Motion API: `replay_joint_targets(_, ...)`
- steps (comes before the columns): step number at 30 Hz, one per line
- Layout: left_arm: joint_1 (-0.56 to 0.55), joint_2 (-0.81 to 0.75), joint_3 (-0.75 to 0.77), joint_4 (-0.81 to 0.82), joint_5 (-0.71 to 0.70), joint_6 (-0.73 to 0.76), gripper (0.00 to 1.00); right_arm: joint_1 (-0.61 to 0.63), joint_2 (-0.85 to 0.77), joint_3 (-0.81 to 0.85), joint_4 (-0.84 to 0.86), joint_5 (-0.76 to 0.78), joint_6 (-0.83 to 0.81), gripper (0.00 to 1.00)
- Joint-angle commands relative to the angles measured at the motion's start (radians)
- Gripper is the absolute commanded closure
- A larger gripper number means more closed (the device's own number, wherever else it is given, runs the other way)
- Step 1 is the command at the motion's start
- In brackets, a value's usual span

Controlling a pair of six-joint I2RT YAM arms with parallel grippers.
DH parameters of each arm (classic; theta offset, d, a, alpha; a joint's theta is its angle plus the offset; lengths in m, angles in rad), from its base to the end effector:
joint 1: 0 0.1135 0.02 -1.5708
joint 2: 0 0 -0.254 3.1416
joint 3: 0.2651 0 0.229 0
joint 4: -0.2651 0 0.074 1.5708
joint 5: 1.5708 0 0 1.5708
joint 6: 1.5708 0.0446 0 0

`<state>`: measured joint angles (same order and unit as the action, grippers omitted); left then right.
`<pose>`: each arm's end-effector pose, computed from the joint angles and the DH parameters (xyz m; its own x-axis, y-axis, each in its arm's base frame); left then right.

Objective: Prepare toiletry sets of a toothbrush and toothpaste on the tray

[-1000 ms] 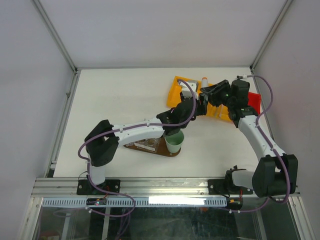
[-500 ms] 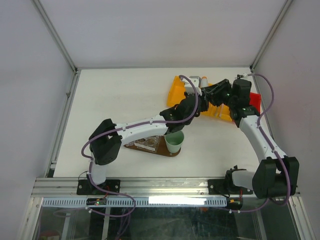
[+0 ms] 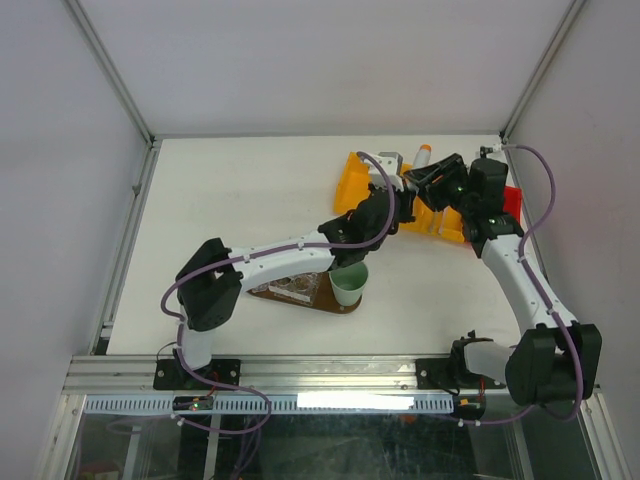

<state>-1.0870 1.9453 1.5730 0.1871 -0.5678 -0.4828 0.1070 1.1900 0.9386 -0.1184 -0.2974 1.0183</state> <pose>0.2307 -0.3875 0.3048 -0.3082 -0.2549 -0.9165 0.4035 0.8374 -0.3686 0.2604 0.0411 0.3103 -0.5067 0.7641 -0.3992 0.1097 0.5164 0.8493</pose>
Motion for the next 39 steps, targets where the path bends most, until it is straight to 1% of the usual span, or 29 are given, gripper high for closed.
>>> replay_joint_targets(1,0.013,-0.085,-0.043,0.122,-0.010,0.040,1.00,0.011,-0.065,0.030,0.061,-0.076,-0.038,0.46)
replay_joint_targets(2,0.014,-0.095,-0.053,0.126,-0.012,0.040,1.00,0.010,-0.066,0.028,0.070,-0.079,-0.052,0.36)
replay_joint_targets(3,0.013,-0.105,-0.062,0.127,-0.019,0.034,1.00,0.011,-0.064,0.025,0.082,-0.085,-0.076,0.30)
replay_joint_targets(5,0.013,-0.133,-0.087,0.131,-0.034,0.026,1.00,0.008,-0.061,0.025,0.085,-0.093,-0.126,0.18)
replay_joint_targets(7,0.013,-0.160,-0.112,0.135,-0.046,0.021,1.00,0.006,-0.061,0.026,0.080,-0.098,-0.190,0.09)
replay_joint_targets(8,0.014,-0.172,-0.120,0.136,-0.047,0.020,1.00,0.004,-0.060,0.029,0.078,-0.111,-0.224,0.06)
replay_joint_targets(10,0.018,-0.187,-0.119,0.114,-0.038,0.018,1.00,-0.001,-0.054,0.058,0.052,-0.147,-0.319,0.05)
replay_joint_targets(12,0.021,-0.198,-0.104,0.068,-0.026,0.000,1.00,-0.002,-0.054,0.089,-0.001,-0.151,-0.428,0.05)
replay_joint_targets(15,0.030,-0.219,-0.104,0.016,-0.009,-0.050,1.00,-0.003,-0.074,0.082,-0.011,-0.150,-0.559,0.03)
replay_joint_targets(17,0.045,-0.244,-0.123,0.001,0.027,-0.082,1.00,-0.004,-0.087,0.080,-0.021,-0.132,-0.616,0.02)
replay_joint_targets(19,0.068,-0.273,-0.143,-0.021,0.069,-0.115,1.00,-0.003,-0.095,0.084,-0.040,-0.110,-0.632,0.01)
replay_joint_targets(23,0.136,-0.329,-0.151,-0.095,0.204,-0.154,1.00,-0.004,-0.096,0.091,-0.046,-0.147,-0.643,0.01)
replay_joint_targets(29,0.182,-0.432,-0.177,-0.176,0.320,-0.150,1.00,-0.008,-0.136,0.081,-0.077,-0.151,-0.658,0.01)
replay_joint_targets(32,0.192,-0.485,-0.174,-0.214,0.370,-0.124,1.00,-0.010,-0.156,0.073,-0.091,-0.153,-0.665,0.01)
replay_joint_targets(35,0.203,-0.555,-0.163,-0.267,0.410,-0.103,1.00,-0.015,-0.161,0.079,-0.094,-0.212,-0.655,0.01)
replay_joint_targets(39,0.222,-0.637,-0.141,-0.375,0.457,-0.070,1.00,-0.015,-0.171,0.058,-0.056,-0.343,-0.622,0.01)
